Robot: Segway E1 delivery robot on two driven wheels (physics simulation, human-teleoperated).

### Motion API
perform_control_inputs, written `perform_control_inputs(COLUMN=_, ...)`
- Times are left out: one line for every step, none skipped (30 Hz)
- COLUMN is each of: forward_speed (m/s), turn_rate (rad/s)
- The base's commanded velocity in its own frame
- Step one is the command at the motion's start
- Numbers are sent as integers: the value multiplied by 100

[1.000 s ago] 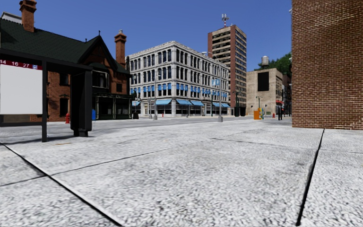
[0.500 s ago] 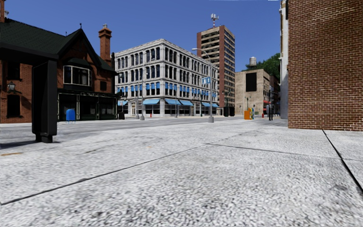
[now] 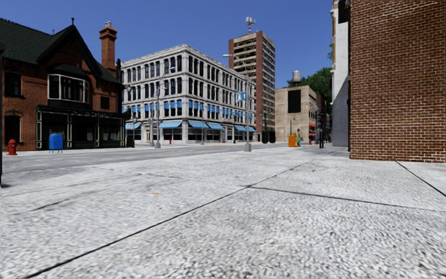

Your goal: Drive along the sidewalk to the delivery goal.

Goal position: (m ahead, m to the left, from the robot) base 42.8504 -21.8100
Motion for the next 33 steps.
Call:
perform_control_inputs(forward_speed=200, turn_rate=-27)
perform_control_inputs(forward_speed=200, turn_rate=-27)
perform_control_inputs(forward_speed=200, turn_rate=-27)
perform_control_inputs(forward_speed=200, turn_rate=-27)
perform_control_inputs(forward_speed=200, turn_rate=-27)
perform_control_inputs(forward_speed=200, turn_rate=-27)
perform_control_inputs(forward_speed=200, turn_rate=-27)
perform_control_inputs(forward_speed=200, turn_rate=-27)
perform_control_inputs(forward_speed=200, turn_rate=-27)
perform_control_inputs(forward_speed=200, turn_rate=-27)
perform_control_inputs(forward_speed=200, turn_rate=-27)
perform_control_inputs(forward_speed=200, turn_rate=-27)
perform_control_inputs(forward_speed=200, turn_rate=-27)
perform_control_inputs(forward_speed=200, turn_rate=-27)
perform_control_inputs(forward_speed=200, turn_rate=-27)
perform_control_inputs(forward_speed=200, turn_rate=-27)
perform_control_inputs(forward_speed=200, turn_rate=-27)
perform_control_inputs(forward_speed=200, turn_rate=-27)
perform_control_inputs(forward_speed=200, turn_rate=-27)
perform_control_inputs(forward_speed=200, turn_rate=-27)
perform_control_inputs(forward_speed=200, turn_rate=-27)
perform_control_inputs(forward_speed=200, turn_rate=-27)
perform_control_inputs(forward_speed=200, turn_rate=-27)
perform_control_inputs(forward_speed=200, turn_rate=-27)
perform_control_inputs(forward_speed=200, turn_rate=-27)
perform_control_inputs(forward_speed=200, turn_rate=-27)
perform_control_inputs(forward_speed=200, turn_rate=-27)
perform_control_inputs(forward_speed=200, turn_rate=-27)
perform_control_inputs(forward_speed=200, turn_rate=-27)
perform_control_inputs(forward_speed=200, turn_rate=-27)
perform_control_inputs(forward_speed=200, turn_rate=-27)
perform_control_inputs(forward_speed=200, turn_rate=-27)
perform_control_inputs(forward_speed=200, turn_rate=-27)
